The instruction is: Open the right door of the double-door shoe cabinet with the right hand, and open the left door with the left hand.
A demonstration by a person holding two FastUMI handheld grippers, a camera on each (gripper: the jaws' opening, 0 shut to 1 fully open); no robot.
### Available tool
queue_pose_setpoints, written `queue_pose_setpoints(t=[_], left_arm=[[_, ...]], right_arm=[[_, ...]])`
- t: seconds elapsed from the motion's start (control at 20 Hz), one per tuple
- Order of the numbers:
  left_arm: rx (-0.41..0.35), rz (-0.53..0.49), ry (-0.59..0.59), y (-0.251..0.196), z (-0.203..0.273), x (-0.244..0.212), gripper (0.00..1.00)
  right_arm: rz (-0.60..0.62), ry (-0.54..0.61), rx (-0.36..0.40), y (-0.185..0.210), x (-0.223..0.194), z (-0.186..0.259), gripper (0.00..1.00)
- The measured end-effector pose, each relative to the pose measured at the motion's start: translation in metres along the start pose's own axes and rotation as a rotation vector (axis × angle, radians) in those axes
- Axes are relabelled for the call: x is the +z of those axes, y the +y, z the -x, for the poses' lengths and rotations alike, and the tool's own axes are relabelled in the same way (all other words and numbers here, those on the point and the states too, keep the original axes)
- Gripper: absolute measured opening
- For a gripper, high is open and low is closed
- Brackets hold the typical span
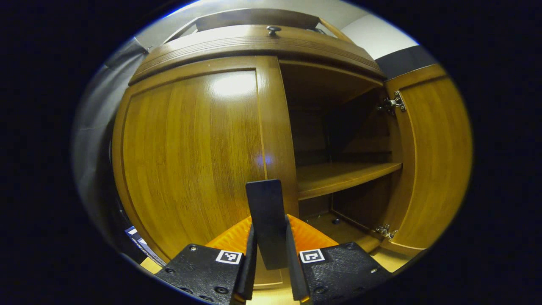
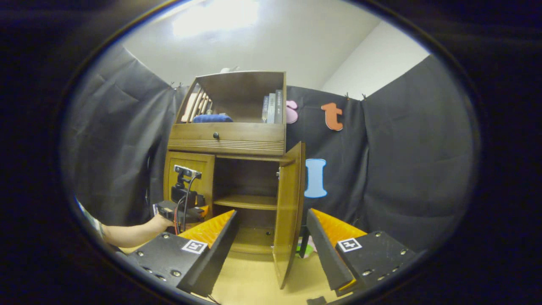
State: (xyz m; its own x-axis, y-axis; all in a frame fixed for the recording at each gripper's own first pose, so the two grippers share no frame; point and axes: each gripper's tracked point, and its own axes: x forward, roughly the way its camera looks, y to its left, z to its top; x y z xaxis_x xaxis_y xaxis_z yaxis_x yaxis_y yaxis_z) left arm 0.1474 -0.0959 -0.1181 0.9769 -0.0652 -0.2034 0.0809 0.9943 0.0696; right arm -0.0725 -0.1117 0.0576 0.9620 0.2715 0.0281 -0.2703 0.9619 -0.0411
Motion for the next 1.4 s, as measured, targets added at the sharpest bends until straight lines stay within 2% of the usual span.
queue_pose_setpoints(t=[0.15,0.35,0.55,0.65,0.9,1.15,1.4], left_arm=[[-0.052,0.004,0.003,-0.001,0.005,-0.001,0.34],[-0.097,0.010,-0.004,-0.002,0.027,-0.001,0.34],[-0.114,0.010,-0.015,0.000,0.057,-0.001,0.34],[-0.123,0.000,-0.018,0.001,0.071,-0.001,0.33],[-0.164,0.010,-0.017,0.009,0.108,-0.002,0.33],[-0.191,0.021,0.001,0.021,0.140,-0.004,0.31],[-0.207,0.022,0.003,0.034,0.163,-0.005,0.33]], right_arm=[[0.004,-0.024,0.015,0.021,0.009,0.002,0.94],[0.008,-0.007,-0.016,0.032,0.006,0.005,0.96],[0.006,-0.019,-0.024,0.045,0.007,0.007,0.94],[-0.001,-0.012,-0.029,0.048,0.002,0.008,0.96],[-0.036,-0.014,-0.070,0.048,-0.004,0.011,0.96],[-0.067,0.002,-0.078,0.048,-0.007,0.015,0.96],[-0.033,-0.024,-0.068,0.061,-0.002,0.020,0.96]])
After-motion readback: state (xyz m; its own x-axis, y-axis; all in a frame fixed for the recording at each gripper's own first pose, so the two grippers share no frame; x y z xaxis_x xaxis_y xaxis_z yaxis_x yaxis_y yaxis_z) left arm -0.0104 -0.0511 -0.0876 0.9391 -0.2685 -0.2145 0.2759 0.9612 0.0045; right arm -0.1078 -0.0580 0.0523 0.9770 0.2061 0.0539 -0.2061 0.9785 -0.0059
